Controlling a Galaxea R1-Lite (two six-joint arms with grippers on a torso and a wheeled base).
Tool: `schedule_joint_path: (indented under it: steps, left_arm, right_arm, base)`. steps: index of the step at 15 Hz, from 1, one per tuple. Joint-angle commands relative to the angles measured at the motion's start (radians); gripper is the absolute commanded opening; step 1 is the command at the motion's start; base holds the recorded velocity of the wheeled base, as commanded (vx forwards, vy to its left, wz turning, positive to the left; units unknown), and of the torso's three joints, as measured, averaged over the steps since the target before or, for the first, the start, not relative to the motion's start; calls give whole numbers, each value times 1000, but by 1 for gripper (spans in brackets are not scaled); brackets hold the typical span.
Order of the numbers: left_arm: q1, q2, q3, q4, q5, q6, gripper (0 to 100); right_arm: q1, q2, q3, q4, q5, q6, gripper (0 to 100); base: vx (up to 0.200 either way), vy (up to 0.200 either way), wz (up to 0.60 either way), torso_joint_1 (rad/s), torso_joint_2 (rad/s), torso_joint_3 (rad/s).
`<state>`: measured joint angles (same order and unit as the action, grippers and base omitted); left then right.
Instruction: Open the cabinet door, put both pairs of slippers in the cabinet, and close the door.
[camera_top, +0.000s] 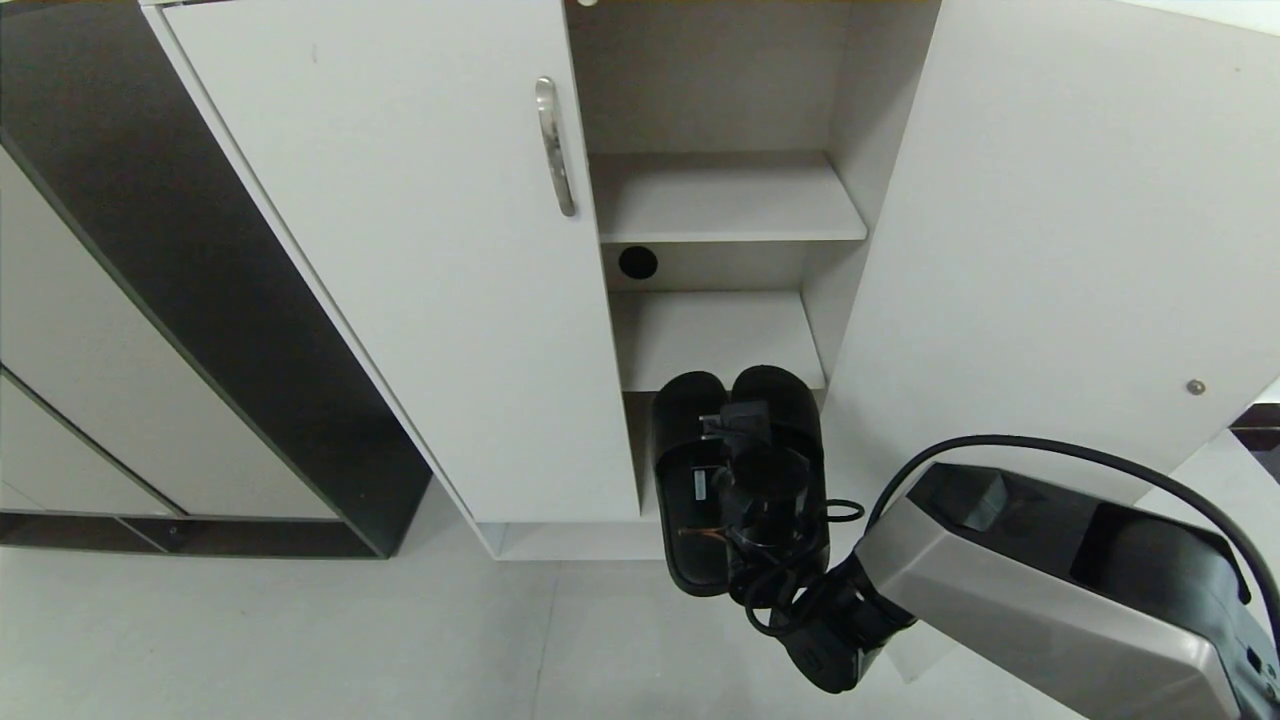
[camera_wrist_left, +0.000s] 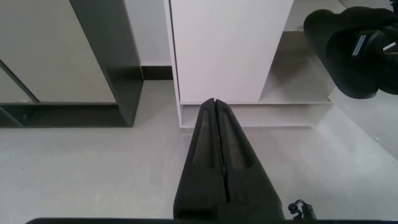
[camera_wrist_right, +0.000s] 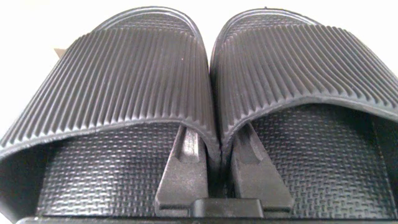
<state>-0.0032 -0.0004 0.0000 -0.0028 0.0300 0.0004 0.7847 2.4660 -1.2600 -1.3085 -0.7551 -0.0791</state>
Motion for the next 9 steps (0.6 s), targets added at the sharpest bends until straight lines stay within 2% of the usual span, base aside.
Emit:
schedule_joint_path:
  steps: [1,3,9]
  left_arm:
    - [0,2,0,0,1,0,0]
    - [0,0,0,0,1,1,0]
    - [0,0,0,0,1,3,0]
  right_arm:
    - [-1,1,5,0,0,-1,0]
    - [-1,7,10,2,0,-2,0]
    - [-2,5,5,2,0,-2,0]
  base:
    - [0,0,0,0,0,0]
    - [0,0,0,0,0,0]
    - [200,0,0,-1,5,2]
